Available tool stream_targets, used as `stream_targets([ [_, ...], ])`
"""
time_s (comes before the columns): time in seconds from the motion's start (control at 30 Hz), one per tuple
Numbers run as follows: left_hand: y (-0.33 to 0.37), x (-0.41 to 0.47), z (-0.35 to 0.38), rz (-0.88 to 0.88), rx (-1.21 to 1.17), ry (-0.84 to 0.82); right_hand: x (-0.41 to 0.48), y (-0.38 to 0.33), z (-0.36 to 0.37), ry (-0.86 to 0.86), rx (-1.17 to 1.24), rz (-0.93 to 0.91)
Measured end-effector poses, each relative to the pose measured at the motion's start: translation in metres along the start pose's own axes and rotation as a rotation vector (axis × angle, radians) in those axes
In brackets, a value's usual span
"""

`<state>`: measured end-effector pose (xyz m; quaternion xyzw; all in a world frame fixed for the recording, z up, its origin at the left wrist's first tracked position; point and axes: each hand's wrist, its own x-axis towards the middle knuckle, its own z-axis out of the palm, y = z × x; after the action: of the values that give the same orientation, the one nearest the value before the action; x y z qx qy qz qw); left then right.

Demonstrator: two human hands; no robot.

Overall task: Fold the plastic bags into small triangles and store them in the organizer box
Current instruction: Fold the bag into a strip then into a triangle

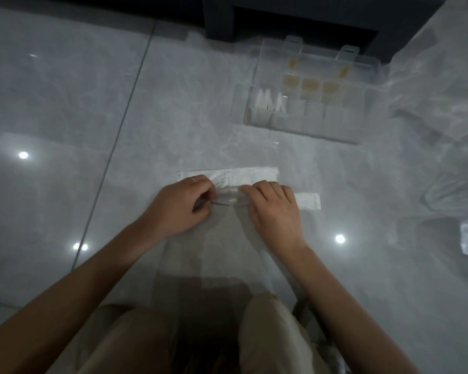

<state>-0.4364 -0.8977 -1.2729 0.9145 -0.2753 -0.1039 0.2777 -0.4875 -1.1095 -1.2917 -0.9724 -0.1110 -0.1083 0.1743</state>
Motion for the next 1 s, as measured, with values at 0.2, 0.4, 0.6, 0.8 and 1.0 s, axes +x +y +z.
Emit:
stream_targets([
  [0.2,-0.003,-0.005,-0.002,0.089,0.174,-0.030,0.008,0.011,-0.009,-0.130,0.137,0.006],
  [0.4,-0.005,-0.008,-0.004,-0.147,-0.065,0.120,0.020,0.019,-0.025,-0.309,0.229,0.018],
  [0.6,-0.009,-0.005,-0.009,-0.382,-0.179,0.226,0.041,0.031,-0.041,-0.488,0.242,0.182],
  [0.8,-0.003,-0.005,-0.005,-0.517,-0.106,0.272,0.065,0.043,-0.048,-0.666,0.218,0.272],
  [1.0,-0.002,0.000,-0.004,-0.556,-0.072,0.246,0.080,0.040,-0.047,-0.706,-0.005,0.238],
])
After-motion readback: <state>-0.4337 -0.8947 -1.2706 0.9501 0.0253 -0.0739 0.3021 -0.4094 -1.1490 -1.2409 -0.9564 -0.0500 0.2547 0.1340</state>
